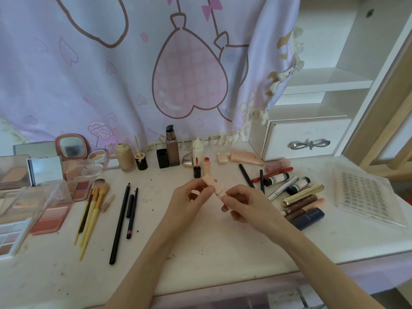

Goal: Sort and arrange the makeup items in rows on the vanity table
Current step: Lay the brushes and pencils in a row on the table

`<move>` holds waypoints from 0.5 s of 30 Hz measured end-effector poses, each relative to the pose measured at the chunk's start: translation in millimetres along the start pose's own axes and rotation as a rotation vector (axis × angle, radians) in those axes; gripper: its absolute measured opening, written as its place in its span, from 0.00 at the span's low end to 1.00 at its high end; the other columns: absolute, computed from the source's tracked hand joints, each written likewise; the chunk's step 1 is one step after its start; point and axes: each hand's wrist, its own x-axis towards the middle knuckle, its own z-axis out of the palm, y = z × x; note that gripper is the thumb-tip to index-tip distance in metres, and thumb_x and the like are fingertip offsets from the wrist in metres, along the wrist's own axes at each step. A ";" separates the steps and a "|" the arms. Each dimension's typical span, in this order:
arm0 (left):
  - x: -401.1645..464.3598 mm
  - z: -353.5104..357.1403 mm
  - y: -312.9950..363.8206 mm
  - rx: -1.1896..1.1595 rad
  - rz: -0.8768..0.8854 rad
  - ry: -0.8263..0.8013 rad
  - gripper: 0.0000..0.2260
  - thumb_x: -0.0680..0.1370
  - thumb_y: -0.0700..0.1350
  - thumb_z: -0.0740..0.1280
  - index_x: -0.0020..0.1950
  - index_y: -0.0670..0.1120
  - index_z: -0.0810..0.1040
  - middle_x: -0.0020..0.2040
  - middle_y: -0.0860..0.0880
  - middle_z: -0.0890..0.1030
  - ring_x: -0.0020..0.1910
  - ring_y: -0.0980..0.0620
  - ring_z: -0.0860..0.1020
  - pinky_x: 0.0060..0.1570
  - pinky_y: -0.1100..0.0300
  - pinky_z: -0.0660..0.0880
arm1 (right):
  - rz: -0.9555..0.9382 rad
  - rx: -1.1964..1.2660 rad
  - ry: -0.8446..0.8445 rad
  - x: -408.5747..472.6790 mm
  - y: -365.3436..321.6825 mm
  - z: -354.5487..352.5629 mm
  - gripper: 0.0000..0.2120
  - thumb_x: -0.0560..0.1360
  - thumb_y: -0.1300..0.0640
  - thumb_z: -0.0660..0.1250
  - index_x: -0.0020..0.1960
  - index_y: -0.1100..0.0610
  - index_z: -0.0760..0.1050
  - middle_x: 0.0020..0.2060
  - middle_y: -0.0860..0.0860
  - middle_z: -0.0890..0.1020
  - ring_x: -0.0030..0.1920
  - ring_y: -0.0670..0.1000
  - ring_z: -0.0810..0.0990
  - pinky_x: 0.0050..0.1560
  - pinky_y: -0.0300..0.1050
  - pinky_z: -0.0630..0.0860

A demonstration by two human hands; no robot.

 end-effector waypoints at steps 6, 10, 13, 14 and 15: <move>-1.9 -2.8 3.1 -0.217 -0.031 0.021 0.04 0.76 0.42 0.66 0.48 0.48 0.79 0.35 0.62 0.79 0.34 0.64 0.73 0.36 0.74 0.68 | -0.104 -0.121 -0.019 2.9 1.5 7.8 0.01 0.75 0.54 0.67 0.46 0.50 0.77 0.37 0.45 0.80 0.32 0.37 0.75 0.35 0.30 0.70; -2.4 -3.8 3.0 -0.303 -0.042 0.021 0.07 0.75 0.41 0.67 0.53 0.48 0.75 0.33 0.60 0.77 0.32 0.62 0.72 0.35 0.73 0.68 | -0.160 -0.164 -0.055 4.9 0.8 6.7 0.05 0.79 0.55 0.61 0.50 0.52 0.76 0.33 0.46 0.75 0.34 0.42 0.72 0.38 0.37 0.69; -4.0 -4.1 3.7 -0.265 -0.010 -0.041 0.08 0.75 0.39 0.66 0.52 0.48 0.73 0.33 0.61 0.76 0.32 0.63 0.71 0.35 0.73 0.67 | -0.143 -0.225 -0.140 6.1 -1.0 0.2 0.07 0.80 0.56 0.59 0.52 0.56 0.74 0.32 0.48 0.74 0.31 0.43 0.72 0.35 0.36 0.69; -4.1 -3.9 4.4 -0.243 -0.006 -0.059 0.06 0.75 0.39 0.66 0.51 0.48 0.75 0.33 0.61 0.77 0.32 0.63 0.72 0.35 0.73 0.68 | -0.154 -0.279 -0.149 6.8 -1.6 -1.5 0.07 0.80 0.55 0.59 0.52 0.56 0.74 0.32 0.47 0.74 0.30 0.40 0.72 0.34 0.33 0.68; -4.1 -3.6 4.8 -0.232 -0.008 -0.072 0.05 0.76 0.39 0.66 0.49 0.48 0.76 0.33 0.61 0.77 0.32 0.64 0.73 0.35 0.73 0.68 | -0.167 -0.335 -0.151 7.5 -2.0 -2.9 0.07 0.79 0.54 0.59 0.52 0.55 0.74 0.33 0.45 0.74 0.30 0.38 0.72 0.33 0.31 0.68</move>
